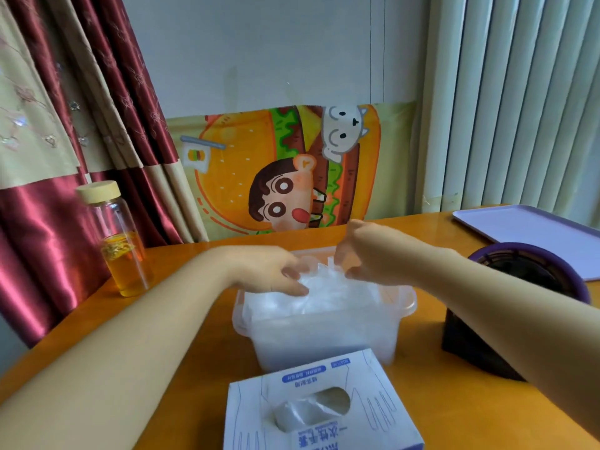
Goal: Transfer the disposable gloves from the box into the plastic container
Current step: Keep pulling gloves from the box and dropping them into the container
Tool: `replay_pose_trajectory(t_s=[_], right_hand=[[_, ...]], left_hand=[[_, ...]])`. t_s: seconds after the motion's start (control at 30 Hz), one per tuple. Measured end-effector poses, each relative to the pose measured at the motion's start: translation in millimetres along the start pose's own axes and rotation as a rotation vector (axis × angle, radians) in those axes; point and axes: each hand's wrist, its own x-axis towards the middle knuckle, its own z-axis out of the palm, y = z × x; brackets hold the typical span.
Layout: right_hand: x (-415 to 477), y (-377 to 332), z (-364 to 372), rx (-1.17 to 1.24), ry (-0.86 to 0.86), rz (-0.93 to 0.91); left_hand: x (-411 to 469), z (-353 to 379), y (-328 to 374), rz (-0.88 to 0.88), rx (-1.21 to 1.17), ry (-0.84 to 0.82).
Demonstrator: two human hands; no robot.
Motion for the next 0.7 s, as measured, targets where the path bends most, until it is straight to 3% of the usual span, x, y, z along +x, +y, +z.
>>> replay_pose_trajectory(t_s=[0.1, 0.23, 0.33, 0.43, 0.7], right_hand=[[-29.6, -19.7, -6.2, 0.266, 0.154, -0.105], [-59.2, -50.7, 18.4, 0.431, -0.095, -0.226], [-68.7, -62.1, 55.4, 0.433, -0.206, -0.194], [-71.9, -67.7, 79.7, 0.484, -0.197, -0.103], [-82.6, -68.6, 107.3, 0.644, 0.117, 0.012]], left_hand=[[-37.4, 8.5, -1.3, 0.120, -0.285, 0.259], [-79.8, 50.1, 12.2, 0.248, -0.611, 0.513], [-90.9, 94.0, 15.2, 0.206, -0.571, 0.483], [-87.1, 130.0, 12.0, 0.115, -0.456, 0.381], [-80.7, 175.0, 1.9, 0.059, -0.485, 0.464]])
